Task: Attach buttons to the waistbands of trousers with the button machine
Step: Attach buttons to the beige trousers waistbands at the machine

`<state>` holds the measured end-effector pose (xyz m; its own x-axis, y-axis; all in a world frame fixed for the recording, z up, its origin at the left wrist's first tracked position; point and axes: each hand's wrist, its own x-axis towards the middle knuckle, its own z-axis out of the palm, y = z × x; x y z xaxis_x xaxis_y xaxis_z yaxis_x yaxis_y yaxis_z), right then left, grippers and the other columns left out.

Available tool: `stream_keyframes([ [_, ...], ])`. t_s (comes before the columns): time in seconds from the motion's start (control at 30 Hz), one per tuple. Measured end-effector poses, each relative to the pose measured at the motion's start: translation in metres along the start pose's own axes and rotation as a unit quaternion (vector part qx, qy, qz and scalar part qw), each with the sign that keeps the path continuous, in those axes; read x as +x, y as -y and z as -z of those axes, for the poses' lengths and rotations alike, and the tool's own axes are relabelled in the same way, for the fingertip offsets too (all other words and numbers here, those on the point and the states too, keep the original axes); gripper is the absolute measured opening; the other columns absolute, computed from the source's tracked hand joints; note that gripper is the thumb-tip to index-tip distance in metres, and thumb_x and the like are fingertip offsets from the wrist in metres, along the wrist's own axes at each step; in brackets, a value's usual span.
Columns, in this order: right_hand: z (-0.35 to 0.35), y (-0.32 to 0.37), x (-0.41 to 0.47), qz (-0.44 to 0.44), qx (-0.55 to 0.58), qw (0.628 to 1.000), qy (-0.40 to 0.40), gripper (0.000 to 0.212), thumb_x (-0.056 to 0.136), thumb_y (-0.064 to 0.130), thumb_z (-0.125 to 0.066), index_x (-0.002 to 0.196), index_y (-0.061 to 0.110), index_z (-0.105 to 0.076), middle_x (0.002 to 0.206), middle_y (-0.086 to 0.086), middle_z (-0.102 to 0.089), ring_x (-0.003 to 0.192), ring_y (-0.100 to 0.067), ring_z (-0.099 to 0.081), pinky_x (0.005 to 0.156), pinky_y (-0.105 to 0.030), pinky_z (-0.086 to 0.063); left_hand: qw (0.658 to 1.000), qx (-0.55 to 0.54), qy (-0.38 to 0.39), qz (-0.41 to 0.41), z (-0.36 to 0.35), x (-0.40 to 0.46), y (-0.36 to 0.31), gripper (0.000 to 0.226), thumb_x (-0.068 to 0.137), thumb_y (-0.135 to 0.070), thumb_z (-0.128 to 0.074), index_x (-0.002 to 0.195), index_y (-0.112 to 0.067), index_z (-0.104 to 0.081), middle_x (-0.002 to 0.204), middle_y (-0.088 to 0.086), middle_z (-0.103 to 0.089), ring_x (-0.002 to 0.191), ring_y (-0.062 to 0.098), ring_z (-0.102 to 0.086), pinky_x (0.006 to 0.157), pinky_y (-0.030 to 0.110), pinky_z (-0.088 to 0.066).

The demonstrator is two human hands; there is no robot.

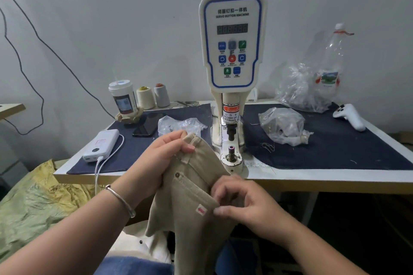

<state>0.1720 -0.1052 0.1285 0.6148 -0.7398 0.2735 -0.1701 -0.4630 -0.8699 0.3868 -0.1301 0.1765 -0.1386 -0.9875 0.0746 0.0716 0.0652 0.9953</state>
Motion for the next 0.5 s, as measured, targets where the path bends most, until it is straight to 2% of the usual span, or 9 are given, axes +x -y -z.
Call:
stream_keyframes([
  [0.07,0.009,0.004,-0.006,0.007,0.093,0.996,-0.012,0.01,0.081,0.008,-0.068,0.079,0.011,-0.059,0.081,-0.001,-0.061,0.078,-0.004,-0.053,0.074,-0.016,-0.04,0.998,0.049,-0.023,0.028,0.009,-0.004,0.0,0.017,0.069,-0.016,-0.065,0.067,-0.013,-0.049,0.066,0.003,-0.048,0.057,0.014,-0.045,0.05,0.021,-0.04],
  [0.13,0.016,0.007,-0.008,-0.004,0.158,0.987,-0.002,0.01,0.089,0.004,-0.061,0.085,0.002,-0.051,0.076,0.004,-0.057,0.072,-0.003,-0.05,0.068,-0.012,-0.039,0.978,0.188,-0.055,0.076,0.016,-0.007,0.0,0.023,0.077,-0.025,-0.068,0.077,-0.008,-0.052,0.07,0.0,-0.049,0.062,0.015,-0.043,0.052,0.023,-0.034],
  [0.17,0.019,0.006,-0.008,-0.013,0.17,0.985,0.004,0.011,0.093,0.001,-0.057,0.086,0.001,-0.048,0.076,0.004,-0.057,0.071,-0.003,-0.049,0.067,-0.012,-0.039,0.955,0.274,-0.073,0.09,0.017,-0.007,0.002,0.023,0.082,-0.028,-0.068,0.081,-0.01,-0.054,0.073,-0.005,-0.053,0.063,0.014,-0.046,0.053,0.023,-0.036],
  [0.23,0.021,0.007,-0.004,-0.027,0.167,0.986,0.004,0.009,0.095,-0.001,-0.051,0.087,0.002,-0.047,0.075,0.003,-0.057,0.071,-0.005,-0.049,0.066,-0.014,-0.039,0.901,0.422,-0.092,0.026,0.011,-0.01,0.006,0.014,0.089,-0.034,-0.066,0.097,-0.023,-0.062,0.093,-0.014,-0.062,0.083,0.008,-0.058,0.072,0.028,-0.047],
  [0.27,0.021,0.008,-0.002,-0.031,0.159,0.987,0.002,0.01,0.095,-0.001,-0.051,0.087,0.004,-0.048,0.075,0.002,-0.057,0.071,-0.005,-0.049,0.066,-0.015,-0.039,0.893,0.443,-0.071,-0.031,0.003,-0.013,0.008,0.018,0.091,-0.035,-0.066,0.107,-0.03,-0.062,0.106,-0.014,-0.062,0.1,0.005,-0.058,0.085,0.028,-0.048],
  [0.3,0.022,0.008,0.0,-0.032,0.151,0.988,0.001,0.01,0.095,0.0,-0.051,0.087,0.005,-0.05,0.076,0.0,-0.058,0.072,-0.007,-0.049,0.067,-0.016,-0.039,0.903,0.42,-0.033,-0.079,-0.006,-0.017,0.009,0.022,0.091,-0.037,-0.066,0.112,-0.032,-0.063,0.115,-0.015,-0.061,0.112,0.003,-0.055,0.093,0.025,-0.045],
  [0.37,0.027,0.011,0.001,-0.034,0.137,0.99,0.0,0.008,0.096,0.003,-0.053,0.088,0.005,-0.052,0.078,-0.004,-0.061,0.074,-0.011,-0.05,0.068,-0.019,-0.04,0.933,0.337,0.05,-0.119,-0.024,-0.023,0.011,0.024,0.087,-0.041,-0.063,0.105,-0.028,-0.071,0.117,-0.014,-0.064,0.12,0.005,-0.053,0.1,0.024,-0.042],
  [0.43,0.034,0.014,0.001,-0.034,0.123,0.992,-0.01,0.007,0.095,0.005,-0.055,0.088,0.005,-0.054,0.077,-0.008,-0.061,0.073,-0.015,-0.049,0.066,-0.023,-0.039,0.957,0.259,0.09,-0.091,-0.036,-0.028,0.014,0.028,0.082,-0.044,-0.062,0.089,-0.019,-0.073,0.11,-0.009,-0.068,0.115,0.011,-0.058,0.103,0.033,-0.043],
  [0.5,0.044,0.018,-0.001,-0.037,0.134,0.99,-0.034,0.009,0.093,0.006,-0.055,0.085,0.009,-0.055,0.074,-0.009,-0.06,0.071,-0.017,-0.048,0.063,-0.022,-0.039,0.974,0.181,0.126,-0.048,-0.042,-0.029,0.018,0.028,0.081,-0.037,-0.067,0.084,-0.01,-0.068,0.102,-0.002,-0.068,0.104,0.017,-0.062,0.097,0.036,-0.046],
])
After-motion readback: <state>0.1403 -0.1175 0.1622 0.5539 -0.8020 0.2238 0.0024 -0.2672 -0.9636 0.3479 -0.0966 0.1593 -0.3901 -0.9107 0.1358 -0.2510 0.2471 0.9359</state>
